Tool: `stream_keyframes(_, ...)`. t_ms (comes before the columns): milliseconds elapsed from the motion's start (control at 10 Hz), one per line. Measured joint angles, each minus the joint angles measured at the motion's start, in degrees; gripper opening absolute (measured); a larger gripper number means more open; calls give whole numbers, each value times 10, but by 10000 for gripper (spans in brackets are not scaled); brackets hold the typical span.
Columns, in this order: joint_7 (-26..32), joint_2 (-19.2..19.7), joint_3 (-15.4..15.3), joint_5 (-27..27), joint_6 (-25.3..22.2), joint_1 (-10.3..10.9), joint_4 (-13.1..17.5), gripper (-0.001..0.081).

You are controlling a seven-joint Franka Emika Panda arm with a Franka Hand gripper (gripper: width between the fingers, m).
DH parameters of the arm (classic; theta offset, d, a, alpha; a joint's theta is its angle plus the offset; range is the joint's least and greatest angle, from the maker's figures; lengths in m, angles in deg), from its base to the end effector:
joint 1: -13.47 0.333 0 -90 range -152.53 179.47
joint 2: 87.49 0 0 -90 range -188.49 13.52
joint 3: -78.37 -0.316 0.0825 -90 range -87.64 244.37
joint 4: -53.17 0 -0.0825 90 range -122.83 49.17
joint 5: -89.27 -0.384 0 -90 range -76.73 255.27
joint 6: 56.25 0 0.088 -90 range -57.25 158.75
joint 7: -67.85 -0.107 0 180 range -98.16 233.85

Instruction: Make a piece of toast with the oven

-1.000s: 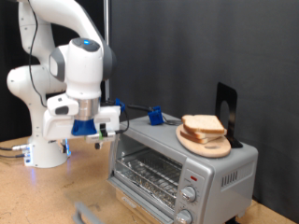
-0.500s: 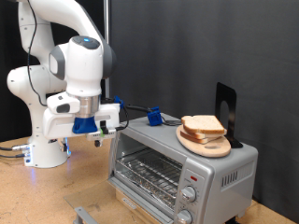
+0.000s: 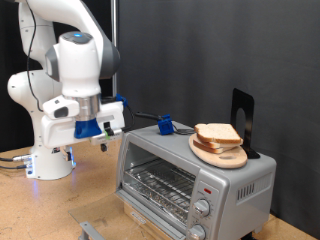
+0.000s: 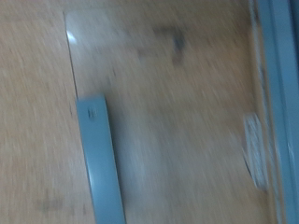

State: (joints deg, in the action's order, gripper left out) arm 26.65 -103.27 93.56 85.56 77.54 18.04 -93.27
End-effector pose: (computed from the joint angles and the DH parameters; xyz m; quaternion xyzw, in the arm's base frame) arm 0.4257 -0.0769 0.3659 -0.8897 0.4521 -0.0052 0.0632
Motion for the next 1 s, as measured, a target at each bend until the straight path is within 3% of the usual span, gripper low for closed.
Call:
stream_keyframes(200, 56, -18, 26, -74, 56, 2, 8, 806)
stream_keyframes(500, 119, -18, 42, -157, 54, 18, 55, 806)
stream_keyframes(700, 100, 6, 37, -164, 35, 25, 93, 806)
stream_keyframes(800, 102, 5, 37, -164, 39, 25, 91, 806)
stream_keyframes(1000, 167, 0, 40, -240, 74, 43, 98, 806)
